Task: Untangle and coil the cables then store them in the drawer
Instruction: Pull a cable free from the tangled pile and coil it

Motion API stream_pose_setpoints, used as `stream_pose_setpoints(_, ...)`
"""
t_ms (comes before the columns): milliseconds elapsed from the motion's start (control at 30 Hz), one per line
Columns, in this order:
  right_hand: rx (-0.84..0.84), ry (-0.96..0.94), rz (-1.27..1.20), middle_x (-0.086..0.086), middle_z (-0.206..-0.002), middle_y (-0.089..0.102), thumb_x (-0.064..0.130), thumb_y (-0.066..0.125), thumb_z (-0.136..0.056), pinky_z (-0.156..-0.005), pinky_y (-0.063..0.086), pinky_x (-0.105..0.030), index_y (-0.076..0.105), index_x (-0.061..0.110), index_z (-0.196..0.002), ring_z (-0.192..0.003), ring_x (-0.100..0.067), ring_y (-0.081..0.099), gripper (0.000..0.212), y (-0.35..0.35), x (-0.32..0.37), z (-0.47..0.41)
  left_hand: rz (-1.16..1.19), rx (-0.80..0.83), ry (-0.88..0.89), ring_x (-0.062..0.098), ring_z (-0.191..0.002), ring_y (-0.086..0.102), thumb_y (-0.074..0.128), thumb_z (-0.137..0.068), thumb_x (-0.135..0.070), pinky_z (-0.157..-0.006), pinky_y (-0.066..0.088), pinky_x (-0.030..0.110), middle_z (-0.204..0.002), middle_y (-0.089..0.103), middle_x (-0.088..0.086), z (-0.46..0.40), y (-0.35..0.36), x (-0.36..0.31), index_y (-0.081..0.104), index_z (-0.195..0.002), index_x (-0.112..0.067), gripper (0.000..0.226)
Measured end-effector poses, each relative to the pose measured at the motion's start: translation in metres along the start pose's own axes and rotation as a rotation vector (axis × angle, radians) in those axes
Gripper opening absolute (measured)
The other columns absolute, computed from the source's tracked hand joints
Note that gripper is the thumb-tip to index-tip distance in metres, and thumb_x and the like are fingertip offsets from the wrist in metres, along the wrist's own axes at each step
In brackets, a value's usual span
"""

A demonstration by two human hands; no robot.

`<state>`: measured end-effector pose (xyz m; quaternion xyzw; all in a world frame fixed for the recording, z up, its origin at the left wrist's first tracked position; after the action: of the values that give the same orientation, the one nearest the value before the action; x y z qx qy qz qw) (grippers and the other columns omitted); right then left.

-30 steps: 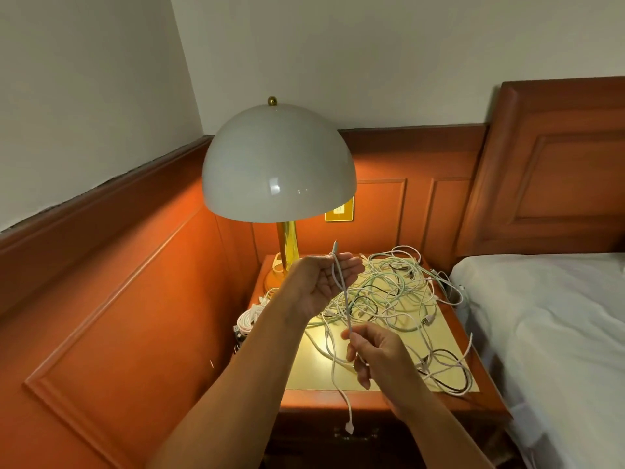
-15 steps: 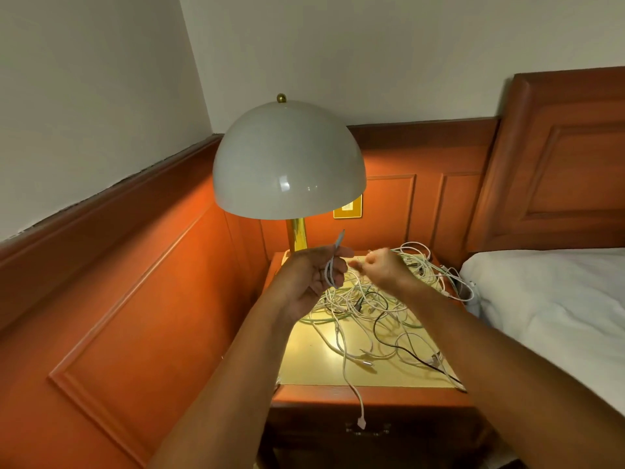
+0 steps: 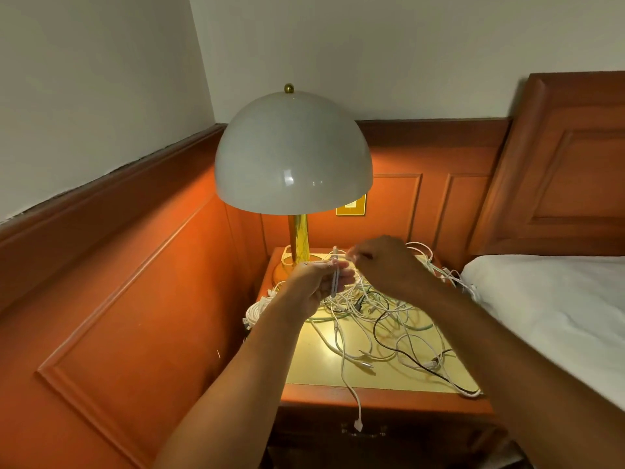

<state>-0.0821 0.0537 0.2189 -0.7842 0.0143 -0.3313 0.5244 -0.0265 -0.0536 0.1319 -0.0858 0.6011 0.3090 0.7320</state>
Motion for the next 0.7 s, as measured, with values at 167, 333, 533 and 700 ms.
stream_pose_setpoints(167, -0.033, 0.211, -0.667, -0.006, -0.069, 0.060, 0.004, 0.050, -0.098, -0.048, 0.038, -0.025, 0.068, 0.010, -0.102, -0.044, -0.004, 0.047, 0.019, 0.068, -0.032, 0.058, 0.222, 0.008, -0.096, 0.021, -0.077, 0.073, 0.036, -0.101, -0.005, -0.079, 0.055, 0.029, -0.085, 0.075, 0.013, 0.006, -0.004, -0.002, 0.067, -0.100, 0.004, 0.033)
stream_pose_setpoints(333, 0.049, 0.413, -0.981, -0.004, -0.048, 0.038, 0.040, 0.054, -0.096, -0.040, 0.024, -0.021, 0.060, 0.001, -0.076, -0.039, -0.011, 0.029, 0.044, 0.125, -0.050, 0.079, 0.340, -0.035, -0.099, 0.022, -0.065, 0.072, 0.031, -0.097, -0.003, -0.075, 0.055, 0.032, -0.073, 0.073, 0.011, 0.015, -0.006, -0.013, 0.066, -0.093, 0.004, 0.036)
stream_pose_setpoints(533, 0.136, 0.429, -1.110, -0.003, -0.062, 0.038, 0.003, 0.039, -0.102, -0.047, 0.027, -0.022, 0.061, -0.001, -0.095, -0.051, -0.009, 0.032, 0.024, 0.145, -0.065, 0.054, 0.348, 0.009, -0.058, 0.018, -0.062, 0.057, 0.028, -0.092, -0.005, -0.072, 0.048, 0.030, -0.057, 0.061, 0.004, 0.028, -0.006, -0.029, 0.063, -0.095, 0.002, 0.035)
stream_pose_setpoints(700, 0.184, 0.508, -0.694, -0.004, -0.059, 0.043, 0.039, 0.054, -0.097, -0.043, 0.029, -0.024, 0.064, 0.002, -0.084, -0.046, -0.012, 0.034, 0.041, 0.124, -0.083, 0.026, 0.332, 0.111, 0.005, 0.015, -0.059, 0.046, 0.032, -0.093, -0.007, -0.067, 0.045, 0.027, -0.059, 0.052, 0.003, 0.034, -0.003, -0.037, 0.062, -0.096, 0.003, 0.032)
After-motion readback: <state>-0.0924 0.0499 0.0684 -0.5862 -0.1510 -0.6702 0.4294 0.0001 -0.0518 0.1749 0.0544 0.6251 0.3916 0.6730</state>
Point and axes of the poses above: each hand's wrist, its own z-axis away from the middle knuckle, its own y-axis out of the palm, x = y × z, the point moved 7 cm from there along -z, towards the middle knuckle
